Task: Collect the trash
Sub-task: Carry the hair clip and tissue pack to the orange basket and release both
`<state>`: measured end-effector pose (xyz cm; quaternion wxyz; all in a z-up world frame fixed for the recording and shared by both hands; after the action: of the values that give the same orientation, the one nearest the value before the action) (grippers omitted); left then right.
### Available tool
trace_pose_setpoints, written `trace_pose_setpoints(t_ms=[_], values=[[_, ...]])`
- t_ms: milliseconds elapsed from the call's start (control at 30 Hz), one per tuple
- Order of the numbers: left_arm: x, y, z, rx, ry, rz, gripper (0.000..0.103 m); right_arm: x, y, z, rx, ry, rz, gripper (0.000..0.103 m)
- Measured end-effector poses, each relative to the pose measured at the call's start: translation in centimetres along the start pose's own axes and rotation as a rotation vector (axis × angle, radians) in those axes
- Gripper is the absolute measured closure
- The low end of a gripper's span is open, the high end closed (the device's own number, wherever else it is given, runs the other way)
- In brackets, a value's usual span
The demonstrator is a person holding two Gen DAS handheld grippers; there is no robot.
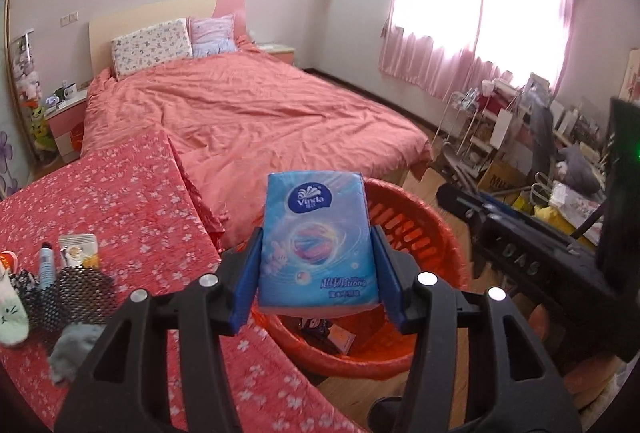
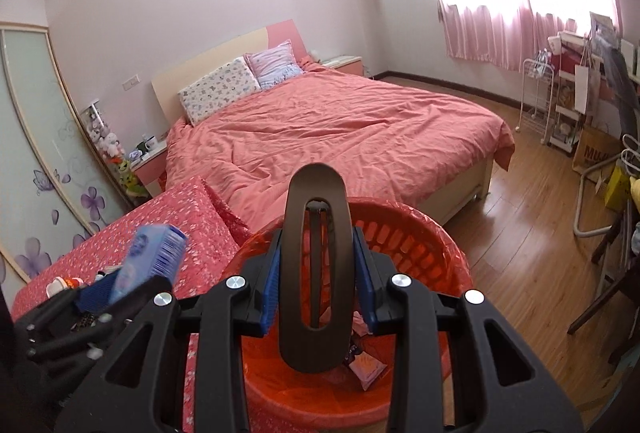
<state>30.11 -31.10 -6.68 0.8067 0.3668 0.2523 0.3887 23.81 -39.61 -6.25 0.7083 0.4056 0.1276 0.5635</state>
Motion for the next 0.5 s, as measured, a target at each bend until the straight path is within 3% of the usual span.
trace_pose_setpoints(t_ms=[67, 133, 500], values=[[0.4, -1.2, -0.1, 0.021, 0.016, 0.024, 0.041, -0.5, -0.9, -0.1, 0.019, -0.006, -0.011, 0.064], [1.1, -1.7, -0.4, 0.03, 0.036, 0.037, 0.038, -0.8, -1.0, -0.7, 0.028, -0.01, -0.02, 0.052], [8.0, 1.4, -4.3, 0.021, 0.064, 0.184, 0.035, -0.3, -1.2, -2.7, 0.084, -0.003, -0.03, 0.048]])
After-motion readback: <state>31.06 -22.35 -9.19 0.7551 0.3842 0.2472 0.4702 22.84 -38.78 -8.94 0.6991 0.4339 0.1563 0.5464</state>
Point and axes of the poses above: each gripper's, at about its wrist camera, not at the fingertips, and y roughly against the way its jaws point, x to its left, z to its top, the point moved 8 cm from there along -y, roughly the way its jaws point, and after that the axes turned 12 degrees about x, right-handed, at the moved point
